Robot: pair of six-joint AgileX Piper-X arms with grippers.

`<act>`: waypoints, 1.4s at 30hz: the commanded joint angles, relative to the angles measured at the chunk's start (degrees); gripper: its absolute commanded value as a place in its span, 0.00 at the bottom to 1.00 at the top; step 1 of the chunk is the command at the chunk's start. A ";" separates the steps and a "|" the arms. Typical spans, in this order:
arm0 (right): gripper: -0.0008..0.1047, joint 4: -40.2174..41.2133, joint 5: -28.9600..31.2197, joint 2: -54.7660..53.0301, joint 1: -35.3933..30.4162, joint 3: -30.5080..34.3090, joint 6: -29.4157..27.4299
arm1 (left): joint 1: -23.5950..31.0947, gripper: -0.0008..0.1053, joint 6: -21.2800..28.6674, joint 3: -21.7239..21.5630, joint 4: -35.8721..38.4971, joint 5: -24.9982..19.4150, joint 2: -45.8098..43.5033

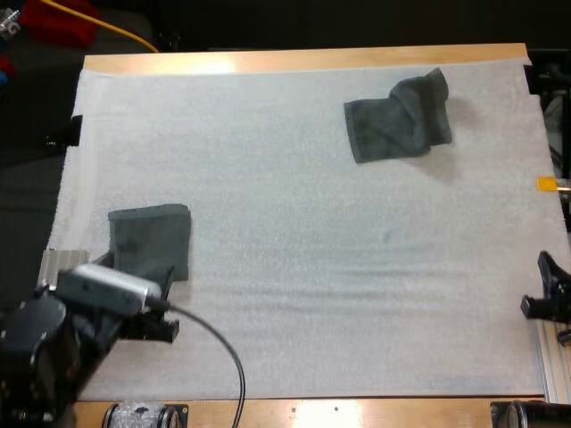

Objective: Pick towel from pile, fold and stack

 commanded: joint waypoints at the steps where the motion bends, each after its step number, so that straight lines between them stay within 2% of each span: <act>1: 0.52 0.41 -0.61 -1.62 -0.06 -0.32 0.07 | -0.31 0.67 -0.48 -0.27 0.57 -0.07 -1.44; 8: 0.52 0.39 -4.07 -7.77 -0.06 -0.32 2.24 | -0.31 0.67 -0.48 0.48 3.17 -0.07 -8.20; 21: 0.52 2.95 -4.47 -17.76 -0.06 -0.15 3.56 | -0.31 0.67 -0.48 6.68 9.47 2.09 -24.13; 30: 0.52 3.31 -4.47 -24.99 -0.06 5.03 7.80 | -0.31 0.67 -0.48 6.75 15.95 2.09 -32.45; 34: 0.52 2.44 -4.38 -24.98 -0.06 5.93 7.80 | -0.07 0.67 -0.21 6.60 19.36 1.94 -33.78; 38: 0.52 -0.69 -4.38 -24.98 -0.06 7.23 8.24 | -0.09 0.67 0.84 7.55 18.55 1.94 -33.79; 42: 0.52 -2.57 -4.38 -24.98 -0.06 9.18 9.05 | -0.09 0.67 0.84 10.10 13.60 1.94 -33.79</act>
